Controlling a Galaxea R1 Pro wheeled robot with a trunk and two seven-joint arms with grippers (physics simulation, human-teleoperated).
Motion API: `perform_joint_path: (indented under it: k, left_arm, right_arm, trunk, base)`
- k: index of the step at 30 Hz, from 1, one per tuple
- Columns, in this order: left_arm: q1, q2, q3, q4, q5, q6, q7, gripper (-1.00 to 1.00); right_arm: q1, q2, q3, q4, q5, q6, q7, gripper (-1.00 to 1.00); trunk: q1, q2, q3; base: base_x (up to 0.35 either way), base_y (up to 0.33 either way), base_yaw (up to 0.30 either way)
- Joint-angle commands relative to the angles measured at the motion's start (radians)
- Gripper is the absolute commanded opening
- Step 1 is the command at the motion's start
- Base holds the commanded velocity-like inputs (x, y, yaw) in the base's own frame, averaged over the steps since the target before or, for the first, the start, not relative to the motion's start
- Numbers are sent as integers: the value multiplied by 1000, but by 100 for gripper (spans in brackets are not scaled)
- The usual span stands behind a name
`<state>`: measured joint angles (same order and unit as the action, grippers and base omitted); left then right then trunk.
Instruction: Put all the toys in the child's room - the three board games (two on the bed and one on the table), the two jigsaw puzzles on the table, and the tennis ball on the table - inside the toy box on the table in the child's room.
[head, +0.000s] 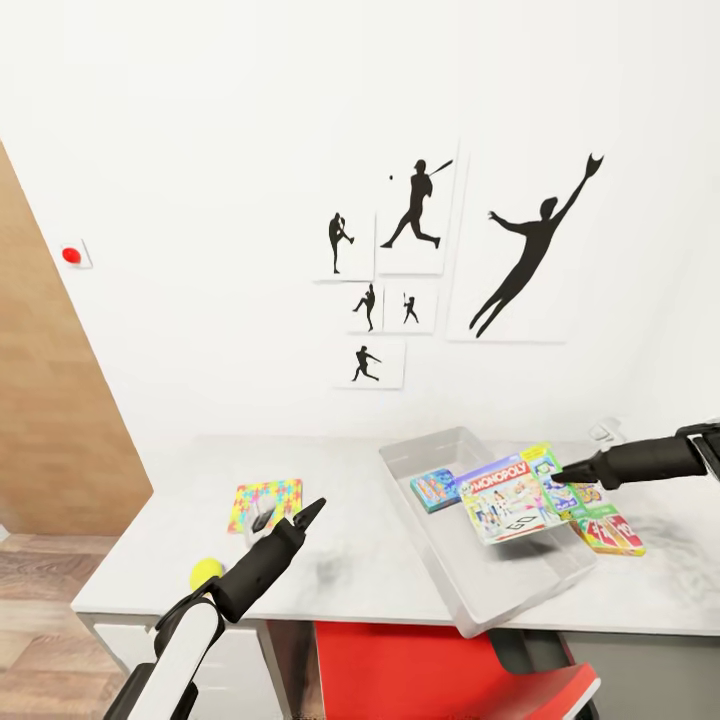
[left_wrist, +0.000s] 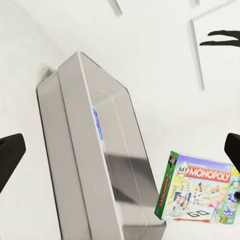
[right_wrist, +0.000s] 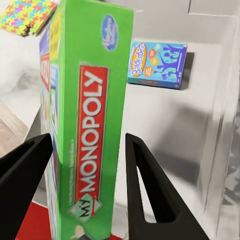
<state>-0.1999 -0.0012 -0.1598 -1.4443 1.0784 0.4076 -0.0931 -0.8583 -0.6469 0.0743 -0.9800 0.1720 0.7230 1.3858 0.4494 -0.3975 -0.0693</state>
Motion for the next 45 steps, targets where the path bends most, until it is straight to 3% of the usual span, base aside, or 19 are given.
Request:
perform_joint_path:
  k: [1, 10, 24, 45]
  left_arm:
    - [-1, 0, 1, 0, 6, 5, 0, 100]
    - [-1, 0, 0, 1, 6, 5, 0, 100]
    - [-1, -1, 0, 1, 6, 5, 0, 100]
    - [-2, -2, 0, 2, 6, 6, 1, 100]
  right_arm:
    - [-4, 7, 4, -1, 19, 7, 9, -100]
    - [-14, 38, 39, -2, 63, -1, 63, -100]
    - [-36, 49, 76, -3, 120, -3, 86, -100]
    - [-48, 59, 92, -5, 136, -4, 90, -100]
  trunk:
    - [1, -3, -4]
    - [1, -3, -18]
    - [1, -3, -41]
    - [1, -3, -75]
  base:
    - [0, 0, 0]
    - [0, 0, 0]
    - [0, 0, 0]
    - [0, 0, 0]
